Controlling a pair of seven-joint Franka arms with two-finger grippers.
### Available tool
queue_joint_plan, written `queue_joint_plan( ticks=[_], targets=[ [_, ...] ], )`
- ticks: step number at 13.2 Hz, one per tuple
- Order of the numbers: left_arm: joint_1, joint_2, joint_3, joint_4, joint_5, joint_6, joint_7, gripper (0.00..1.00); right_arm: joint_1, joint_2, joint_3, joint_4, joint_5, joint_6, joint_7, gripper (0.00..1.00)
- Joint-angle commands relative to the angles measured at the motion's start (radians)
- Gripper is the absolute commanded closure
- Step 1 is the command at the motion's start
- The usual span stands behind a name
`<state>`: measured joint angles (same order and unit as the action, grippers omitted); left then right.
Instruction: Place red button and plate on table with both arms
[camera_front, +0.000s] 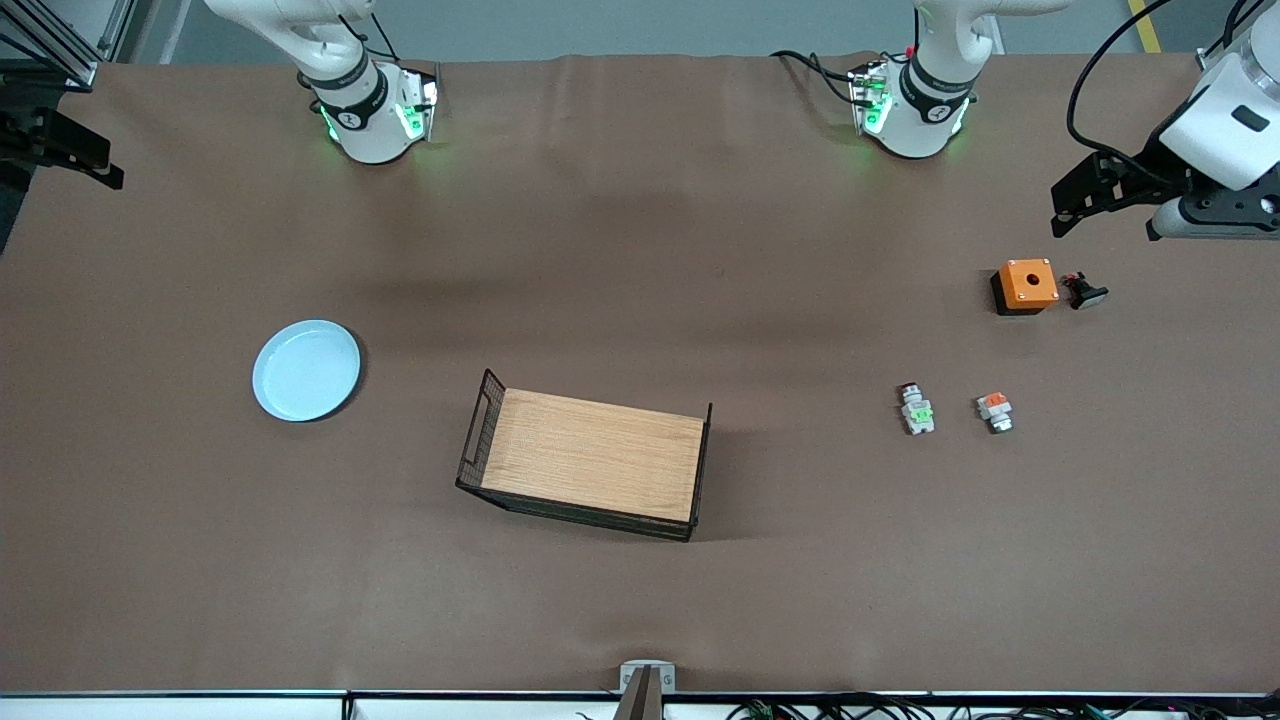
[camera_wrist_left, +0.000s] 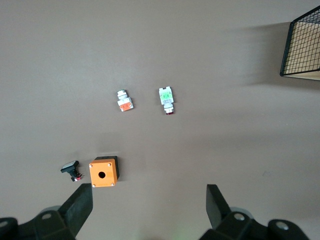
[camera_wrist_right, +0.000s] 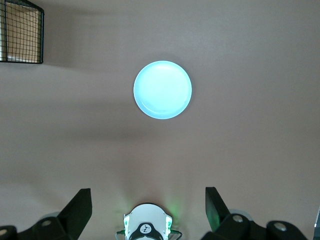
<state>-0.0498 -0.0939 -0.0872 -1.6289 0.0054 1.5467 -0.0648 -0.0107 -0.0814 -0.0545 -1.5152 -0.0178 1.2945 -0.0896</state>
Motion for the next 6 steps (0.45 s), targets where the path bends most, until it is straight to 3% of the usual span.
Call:
queue_joint_plan(
  ticks=[1, 6],
  targets=[
    [0.004, -0.023, -0.006, -0.017, -0.011, 0.009, -0.015, 0.00, -0.011, 0.011, 0.008, 0.027, -0.017, -0.009, -0.015, 0.00],
    [0.004, -0.021, -0.006, -0.017, -0.011, 0.009, -0.015, 0.00, -0.008, 0.022, 0.008, 0.030, 0.002, 0.006, -0.004, 0.00]
  ],
)
